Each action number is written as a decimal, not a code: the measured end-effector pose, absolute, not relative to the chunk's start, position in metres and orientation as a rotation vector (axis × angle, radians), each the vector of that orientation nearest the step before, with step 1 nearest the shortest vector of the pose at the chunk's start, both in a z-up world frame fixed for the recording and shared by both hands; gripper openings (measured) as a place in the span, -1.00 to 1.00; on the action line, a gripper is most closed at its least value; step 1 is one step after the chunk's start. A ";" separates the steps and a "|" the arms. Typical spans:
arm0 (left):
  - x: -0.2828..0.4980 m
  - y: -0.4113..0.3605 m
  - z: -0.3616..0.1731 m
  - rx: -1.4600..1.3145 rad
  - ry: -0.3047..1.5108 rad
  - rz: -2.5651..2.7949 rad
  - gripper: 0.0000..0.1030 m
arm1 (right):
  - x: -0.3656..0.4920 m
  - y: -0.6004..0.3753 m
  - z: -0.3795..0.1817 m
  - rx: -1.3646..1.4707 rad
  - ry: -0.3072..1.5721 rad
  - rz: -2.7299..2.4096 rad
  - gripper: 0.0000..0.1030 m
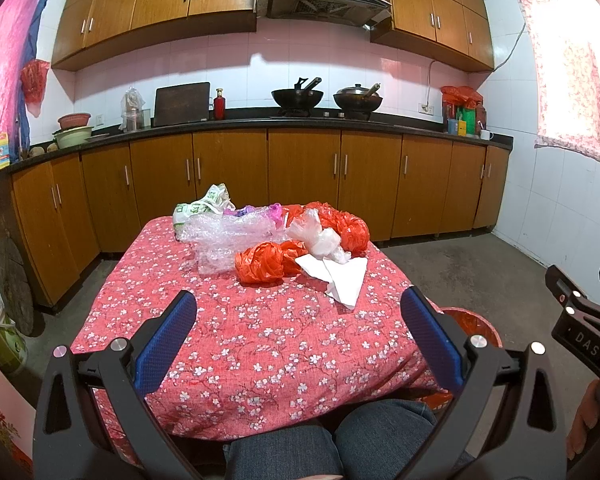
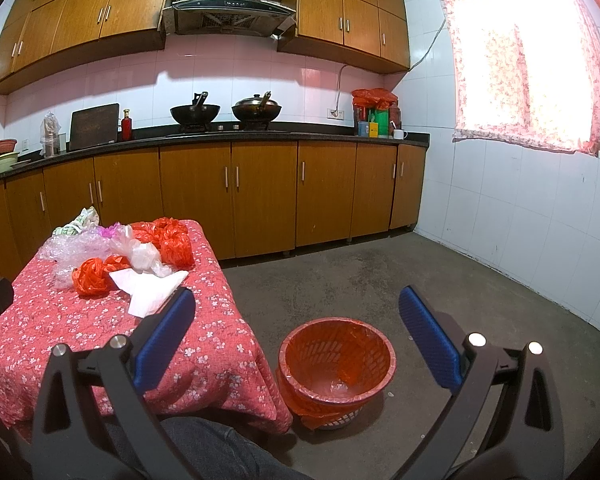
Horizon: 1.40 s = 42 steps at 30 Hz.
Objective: Collect trash
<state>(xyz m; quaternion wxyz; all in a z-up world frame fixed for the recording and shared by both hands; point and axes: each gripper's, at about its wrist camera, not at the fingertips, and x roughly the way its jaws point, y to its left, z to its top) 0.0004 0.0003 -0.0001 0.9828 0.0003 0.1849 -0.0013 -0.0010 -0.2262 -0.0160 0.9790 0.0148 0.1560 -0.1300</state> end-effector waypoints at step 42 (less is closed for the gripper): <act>0.030 0.032 -0.021 -0.094 0.473 0.047 0.96 | 0.042 -0.211 -0.019 0.066 0.352 -0.155 0.92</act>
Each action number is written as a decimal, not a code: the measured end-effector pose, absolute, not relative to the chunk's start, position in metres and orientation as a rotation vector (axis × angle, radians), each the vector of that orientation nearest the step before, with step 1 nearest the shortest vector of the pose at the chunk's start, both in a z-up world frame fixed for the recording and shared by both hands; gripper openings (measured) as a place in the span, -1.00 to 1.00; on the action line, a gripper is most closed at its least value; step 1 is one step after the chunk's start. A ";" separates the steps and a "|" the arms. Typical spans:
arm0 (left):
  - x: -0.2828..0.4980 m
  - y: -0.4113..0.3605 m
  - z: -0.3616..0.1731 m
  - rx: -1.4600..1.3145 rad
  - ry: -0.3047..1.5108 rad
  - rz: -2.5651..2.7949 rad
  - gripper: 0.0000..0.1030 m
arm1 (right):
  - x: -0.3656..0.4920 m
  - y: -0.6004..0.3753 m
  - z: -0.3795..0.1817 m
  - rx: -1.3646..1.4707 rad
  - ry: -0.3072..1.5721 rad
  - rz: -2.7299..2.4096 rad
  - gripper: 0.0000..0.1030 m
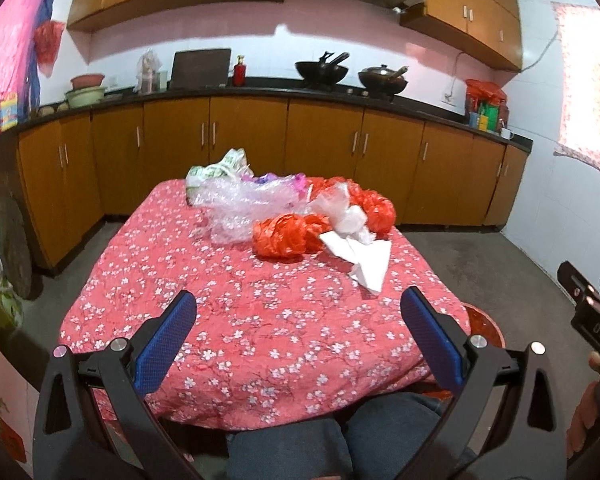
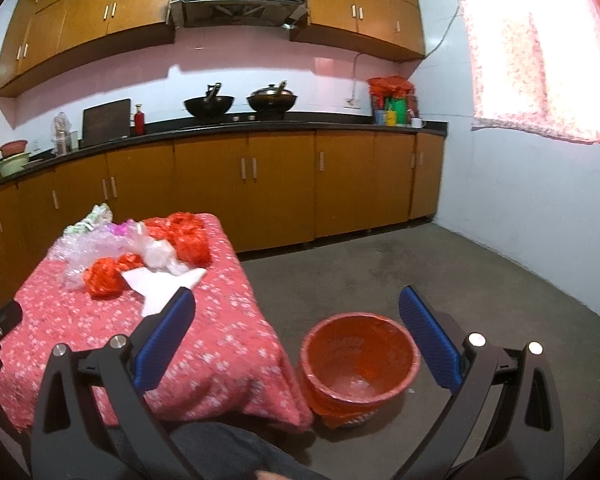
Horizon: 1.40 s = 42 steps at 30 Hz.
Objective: Collect trash
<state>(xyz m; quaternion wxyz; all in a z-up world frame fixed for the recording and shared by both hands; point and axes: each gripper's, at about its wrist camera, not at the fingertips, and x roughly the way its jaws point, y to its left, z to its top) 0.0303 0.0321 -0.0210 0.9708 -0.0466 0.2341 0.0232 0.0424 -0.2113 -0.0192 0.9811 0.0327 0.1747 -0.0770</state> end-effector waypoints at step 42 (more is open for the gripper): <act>0.211 0.160 -0.041 -0.100 0.445 0.297 0.95 | 0.313 -0.086 -0.118 0.016 0.841 0.074 -0.89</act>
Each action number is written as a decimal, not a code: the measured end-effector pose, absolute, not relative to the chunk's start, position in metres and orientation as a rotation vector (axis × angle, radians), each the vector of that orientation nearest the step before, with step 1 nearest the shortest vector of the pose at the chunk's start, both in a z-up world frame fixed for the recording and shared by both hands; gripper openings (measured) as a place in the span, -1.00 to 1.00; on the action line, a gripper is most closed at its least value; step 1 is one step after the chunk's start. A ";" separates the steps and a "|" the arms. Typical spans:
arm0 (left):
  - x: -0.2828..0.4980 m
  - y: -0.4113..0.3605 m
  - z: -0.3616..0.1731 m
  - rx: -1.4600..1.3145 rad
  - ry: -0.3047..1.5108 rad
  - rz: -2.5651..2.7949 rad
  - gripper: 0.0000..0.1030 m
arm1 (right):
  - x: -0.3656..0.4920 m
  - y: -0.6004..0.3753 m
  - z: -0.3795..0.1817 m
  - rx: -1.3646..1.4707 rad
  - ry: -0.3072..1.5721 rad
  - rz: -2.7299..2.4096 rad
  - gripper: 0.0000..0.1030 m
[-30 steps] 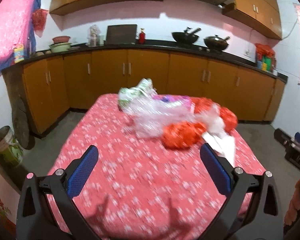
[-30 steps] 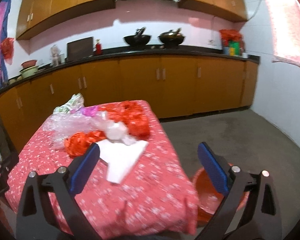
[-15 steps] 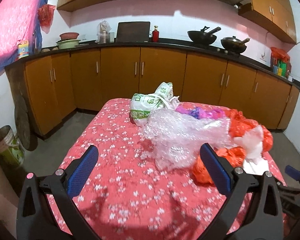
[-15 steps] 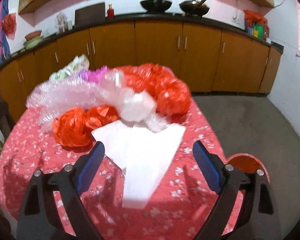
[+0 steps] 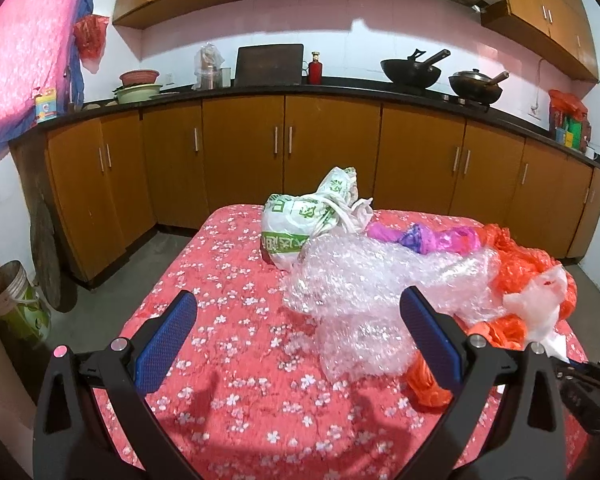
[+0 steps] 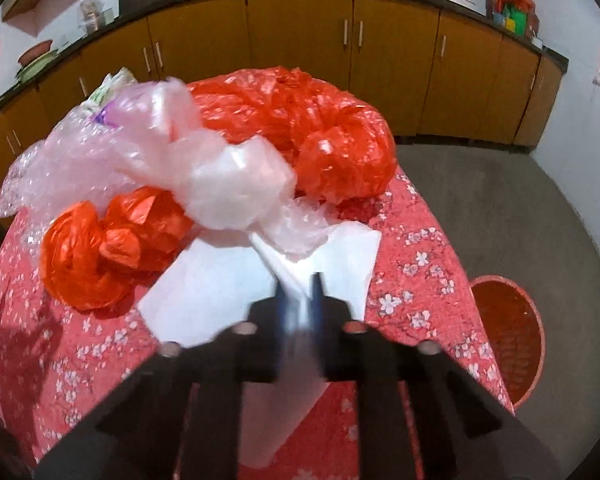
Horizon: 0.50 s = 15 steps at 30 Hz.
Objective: Collect trash
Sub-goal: 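Close the right tool on the white tissue paper while the left tool reaches toward the bubble wrap, then close the left tool on the bubble wrap while the right tool lifts the tissue paper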
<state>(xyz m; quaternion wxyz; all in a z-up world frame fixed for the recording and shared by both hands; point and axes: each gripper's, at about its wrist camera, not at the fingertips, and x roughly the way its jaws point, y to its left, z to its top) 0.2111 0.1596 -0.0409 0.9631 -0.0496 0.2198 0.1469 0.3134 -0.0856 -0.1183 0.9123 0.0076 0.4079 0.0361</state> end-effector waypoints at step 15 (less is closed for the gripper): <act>0.244 0.161 -0.037 -0.117 0.470 0.200 0.78 | 0.286 -0.102 -0.088 0.070 0.690 0.122 -0.94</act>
